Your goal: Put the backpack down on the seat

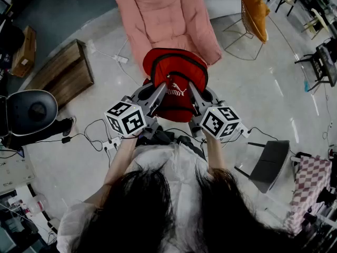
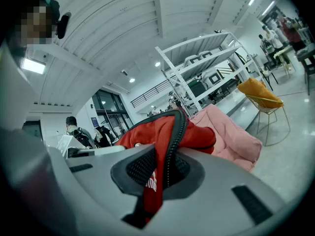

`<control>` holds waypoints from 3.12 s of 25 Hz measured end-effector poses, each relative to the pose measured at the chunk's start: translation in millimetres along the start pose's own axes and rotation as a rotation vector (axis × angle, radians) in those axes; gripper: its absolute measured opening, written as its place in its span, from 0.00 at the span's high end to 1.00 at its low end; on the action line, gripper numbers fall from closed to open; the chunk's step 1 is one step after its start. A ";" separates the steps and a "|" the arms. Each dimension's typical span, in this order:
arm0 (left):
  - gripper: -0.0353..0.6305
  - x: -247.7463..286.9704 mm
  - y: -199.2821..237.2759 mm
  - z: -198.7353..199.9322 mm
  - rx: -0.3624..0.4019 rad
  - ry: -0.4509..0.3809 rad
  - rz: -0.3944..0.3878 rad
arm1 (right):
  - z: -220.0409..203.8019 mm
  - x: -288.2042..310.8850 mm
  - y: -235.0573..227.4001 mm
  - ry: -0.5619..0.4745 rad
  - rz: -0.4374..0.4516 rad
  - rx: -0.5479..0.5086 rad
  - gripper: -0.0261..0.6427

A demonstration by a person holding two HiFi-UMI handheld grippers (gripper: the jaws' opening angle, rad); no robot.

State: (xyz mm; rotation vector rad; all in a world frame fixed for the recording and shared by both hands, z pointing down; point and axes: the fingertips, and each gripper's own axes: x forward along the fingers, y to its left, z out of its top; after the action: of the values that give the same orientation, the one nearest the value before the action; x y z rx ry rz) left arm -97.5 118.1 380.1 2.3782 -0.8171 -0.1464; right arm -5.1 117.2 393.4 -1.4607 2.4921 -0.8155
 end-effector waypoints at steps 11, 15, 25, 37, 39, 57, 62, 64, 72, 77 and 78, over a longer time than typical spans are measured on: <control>0.90 -8.4 18.1 8.9 -0.006 0.001 -0.015 | -5.8 18.5 9.1 -0.009 -0.010 -0.008 0.89; 0.90 -12.5 26.3 15.2 -0.006 0.006 -0.028 | -6.1 27.9 14.2 -0.015 -0.022 -0.012 0.89; 0.90 -28.3 42.6 27.5 0.012 0.038 -0.079 | -11.0 46.5 29.2 -0.042 -0.070 -0.012 0.89; 0.90 -17.0 59.7 21.5 -0.024 0.064 -0.071 | -20.1 59.0 15.1 0.006 -0.094 0.004 0.89; 0.90 -10.3 63.4 20.8 -0.029 0.064 -0.061 | -18.9 63.2 7.8 0.015 -0.090 0.002 0.89; 0.90 127.4 87.5 41.8 -0.105 -0.023 0.124 | 55.1 118.4 -111.8 0.120 0.101 -0.029 0.89; 0.90 164.8 88.3 42.3 -0.106 -0.029 0.167 | 75.8 125.5 -143.1 0.133 0.127 -0.047 0.89; 0.90 175.4 90.1 42.9 -0.114 -0.034 0.174 | 81.4 129.0 -152.0 0.133 0.130 -0.054 0.89; 0.90 210.4 88.9 46.2 -0.107 -0.018 0.172 | 97.7 132.6 -181.5 0.122 0.116 -0.041 0.89; 0.90 219.6 100.2 51.7 -0.110 -0.003 0.171 | 98.8 145.5 -189.3 0.132 0.110 -0.022 0.89; 0.90 221.9 104.8 53.3 -0.112 -0.001 0.172 | 98.8 150.3 -191.4 0.136 0.110 -0.020 0.89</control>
State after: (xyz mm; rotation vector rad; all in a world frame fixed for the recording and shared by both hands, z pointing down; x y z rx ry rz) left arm 10.7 -105.3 418.3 2.1926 -0.9837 -0.1201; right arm 101.0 -120.1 431.1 -1.3013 2.6595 -0.9000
